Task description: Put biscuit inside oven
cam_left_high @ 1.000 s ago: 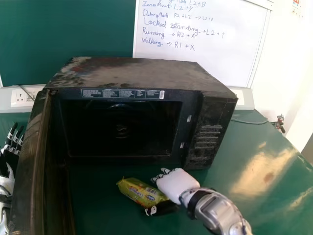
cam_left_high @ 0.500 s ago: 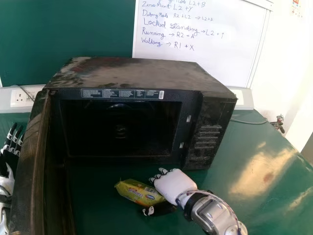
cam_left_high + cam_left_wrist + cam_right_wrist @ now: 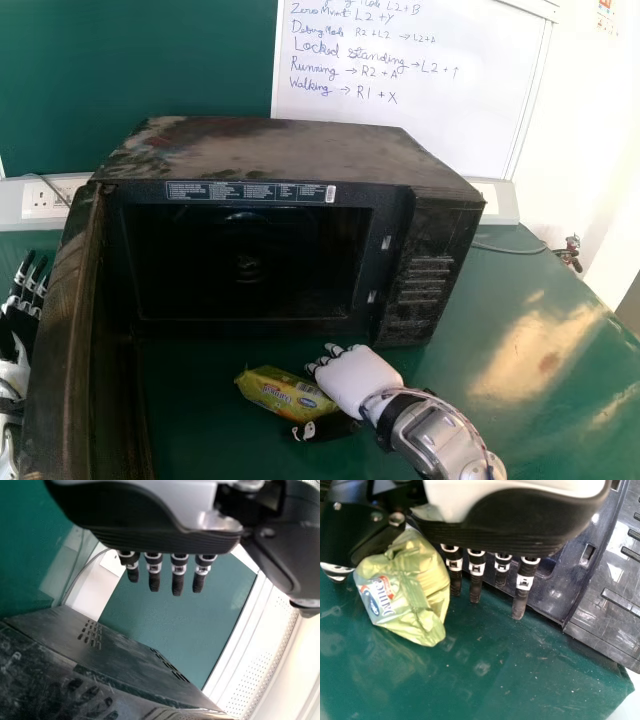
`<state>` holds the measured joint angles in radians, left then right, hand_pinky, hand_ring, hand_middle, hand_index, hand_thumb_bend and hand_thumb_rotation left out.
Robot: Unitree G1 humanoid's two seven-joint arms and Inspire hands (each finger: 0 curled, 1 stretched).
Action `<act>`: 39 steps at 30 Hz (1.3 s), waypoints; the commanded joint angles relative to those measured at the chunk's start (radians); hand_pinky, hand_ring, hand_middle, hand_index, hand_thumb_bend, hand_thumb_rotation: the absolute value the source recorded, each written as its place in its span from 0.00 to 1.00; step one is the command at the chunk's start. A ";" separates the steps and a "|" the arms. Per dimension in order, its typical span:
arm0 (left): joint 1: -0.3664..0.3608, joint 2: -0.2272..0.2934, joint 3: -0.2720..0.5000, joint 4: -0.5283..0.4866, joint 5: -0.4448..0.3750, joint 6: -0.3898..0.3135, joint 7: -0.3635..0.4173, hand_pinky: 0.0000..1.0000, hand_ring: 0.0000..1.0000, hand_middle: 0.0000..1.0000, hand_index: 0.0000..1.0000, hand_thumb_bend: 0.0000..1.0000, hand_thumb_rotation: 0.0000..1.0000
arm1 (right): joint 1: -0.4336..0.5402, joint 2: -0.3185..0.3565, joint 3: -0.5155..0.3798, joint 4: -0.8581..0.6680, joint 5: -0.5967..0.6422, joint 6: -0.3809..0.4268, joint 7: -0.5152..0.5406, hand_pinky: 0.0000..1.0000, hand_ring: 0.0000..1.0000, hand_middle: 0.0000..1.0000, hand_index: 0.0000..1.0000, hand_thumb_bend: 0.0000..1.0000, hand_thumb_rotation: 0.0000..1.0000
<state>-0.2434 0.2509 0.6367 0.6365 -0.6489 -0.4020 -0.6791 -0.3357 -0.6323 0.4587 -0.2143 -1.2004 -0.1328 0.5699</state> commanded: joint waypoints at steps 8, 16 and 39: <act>0.037 -0.039 -0.009 0.038 0.001 -0.004 -0.001 0.18 0.47 0.66 0.84 0.14 0.00 | 0.019 0.005 0.012 0.025 0.013 -0.001 0.028 0.41 0.47 0.57 0.70 0.72 0.09; 0.031 -0.035 -0.007 0.054 0.003 -0.011 -0.007 0.18 0.46 0.65 0.83 0.14 0.00 | 0.019 0.005 0.015 0.022 0.007 0.007 0.022 0.42 0.49 0.58 0.69 0.73 0.09; 0.037 -0.038 -0.009 0.037 0.002 0.004 -0.003 0.13 0.46 0.66 0.84 0.13 0.00 | 0.020 0.000 -0.016 0.006 0.041 0.020 0.029 0.43 0.49 0.58 0.68 0.69 0.04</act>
<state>-0.2492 0.2516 0.6367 0.6390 -0.6494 -0.4021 -0.6891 -0.3419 -0.6253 0.4388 -0.2192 -1.1690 -0.1102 0.5673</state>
